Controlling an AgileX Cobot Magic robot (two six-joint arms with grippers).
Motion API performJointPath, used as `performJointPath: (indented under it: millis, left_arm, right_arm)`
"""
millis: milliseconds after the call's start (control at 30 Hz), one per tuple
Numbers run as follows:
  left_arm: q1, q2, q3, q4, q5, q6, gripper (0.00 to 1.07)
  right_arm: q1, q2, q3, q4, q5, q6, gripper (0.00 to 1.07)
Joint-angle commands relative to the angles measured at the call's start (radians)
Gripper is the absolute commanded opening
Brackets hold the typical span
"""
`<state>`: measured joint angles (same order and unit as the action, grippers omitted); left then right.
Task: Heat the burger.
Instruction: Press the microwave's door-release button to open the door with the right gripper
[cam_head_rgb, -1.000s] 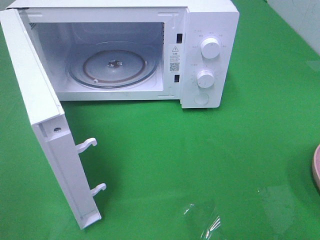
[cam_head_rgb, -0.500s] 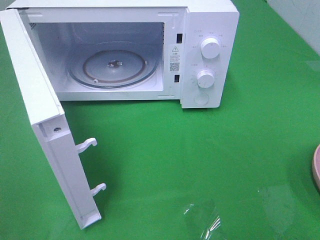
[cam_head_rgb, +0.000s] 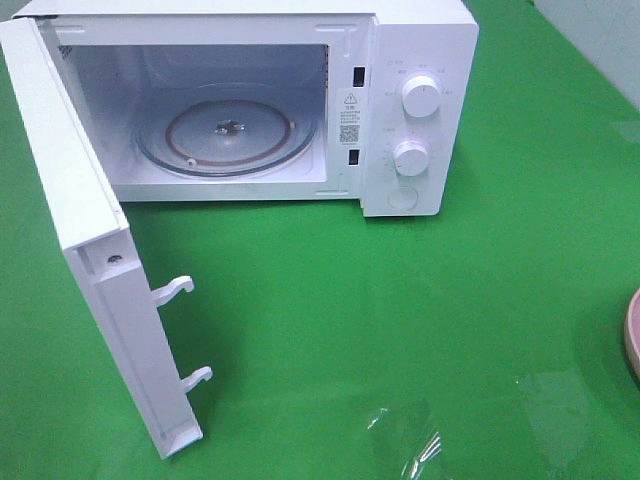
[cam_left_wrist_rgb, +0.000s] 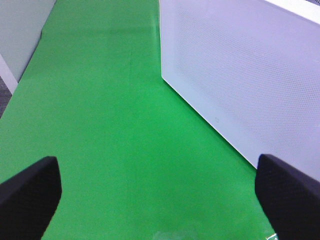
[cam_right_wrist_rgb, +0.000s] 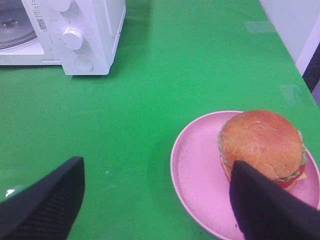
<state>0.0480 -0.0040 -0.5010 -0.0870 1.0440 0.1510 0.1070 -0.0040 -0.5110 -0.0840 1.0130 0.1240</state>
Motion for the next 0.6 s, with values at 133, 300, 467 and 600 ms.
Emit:
performJointPath:
  millis: [133,300,467,600]
  left_arm:
    - [0.001,-0.019,0.002,-0.003,-0.001,-0.01,0.98]
    - [0.001,-0.019,0.002,-0.003,-0.001,-0.01,0.98]
    - [0.001,-0.019,0.002,-0.003,-0.001,-0.01,0.98]
    - [0.001,-0.019,0.002,-0.003,-0.001,-0.01,0.98]
  right_arm:
    - [-0.008,-0.026,0.003,-0.001,-0.009,-0.013,0.76]
    - [-0.008,-0.026,0.003,-0.001,-0.009,-0.013,0.76]
    - [-0.008,-0.026,0.003,-0.001,-0.009,-0.013,0.76]
    - [-0.008,-0.026,0.003,-0.001,-0.009,-0.013,0.76]
